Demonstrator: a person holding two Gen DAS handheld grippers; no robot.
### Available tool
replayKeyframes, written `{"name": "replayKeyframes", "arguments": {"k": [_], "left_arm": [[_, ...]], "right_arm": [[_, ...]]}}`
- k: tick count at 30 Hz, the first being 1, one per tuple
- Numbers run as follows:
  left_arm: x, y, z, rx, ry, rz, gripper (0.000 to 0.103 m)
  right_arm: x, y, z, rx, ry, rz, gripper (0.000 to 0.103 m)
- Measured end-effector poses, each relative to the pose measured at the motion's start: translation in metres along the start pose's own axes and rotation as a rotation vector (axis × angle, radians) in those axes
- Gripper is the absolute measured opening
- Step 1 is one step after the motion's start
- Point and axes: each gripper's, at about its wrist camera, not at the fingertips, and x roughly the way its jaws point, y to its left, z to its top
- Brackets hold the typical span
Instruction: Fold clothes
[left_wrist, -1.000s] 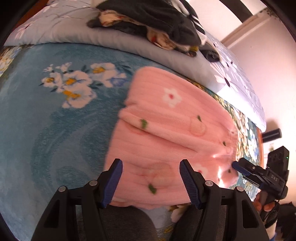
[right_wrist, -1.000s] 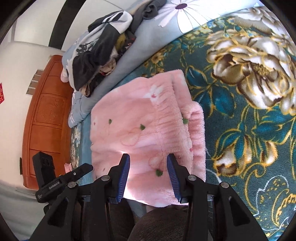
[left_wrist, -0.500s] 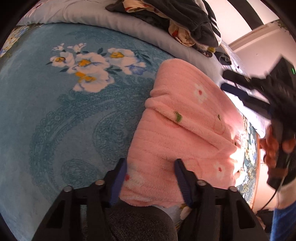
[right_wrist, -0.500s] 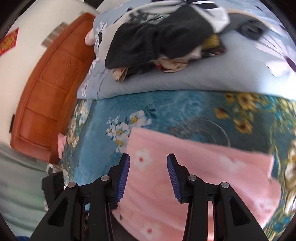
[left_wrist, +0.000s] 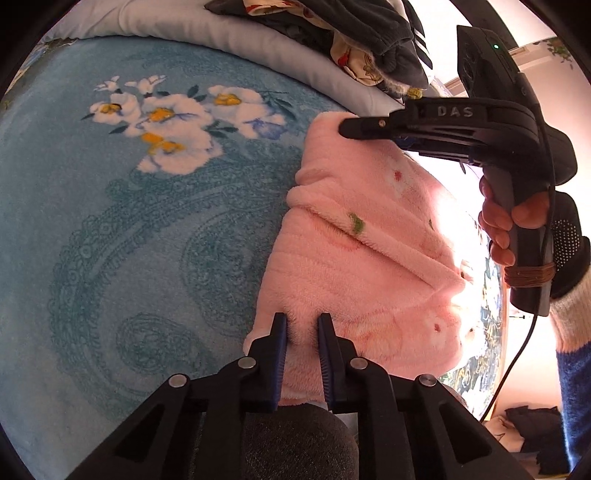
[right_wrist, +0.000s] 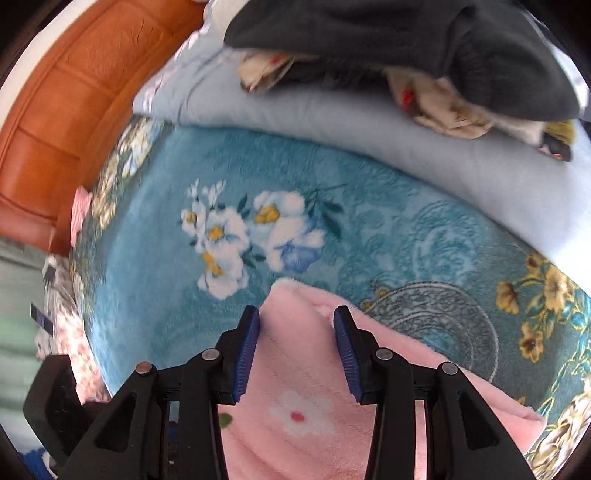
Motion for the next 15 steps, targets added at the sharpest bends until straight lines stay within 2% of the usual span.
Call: {"name": "replayKeyframes", "arguments": {"k": [1, 5, 11, 15], "left_arm": [[0.000, 0.000, 0.000, 0.002, 0.004, -0.001, 0.017], [0.002, -0.004, -0.002, 0.015, 0.016, 0.006, 0.016], [0.003, -0.003, -0.005, 0.006, 0.024, -0.002, 0.016], [-0.001, 0.002, -0.005, -0.033, 0.013, -0.038, 0.016]], "right_arm": [[0.001, 0.000, 0.000, -0.006, 0.003, -0.016, 0.011], [0.000, -0.004, 0.005, 0.013, -0.020, -0.072, 0.007], [0.019, -0.015, 0.009, 0.058, 0.009, -0.149, 0.007], [0.019, -0.027, 0.007, 0.125, 0.007, -0.131, 0.006]]}}
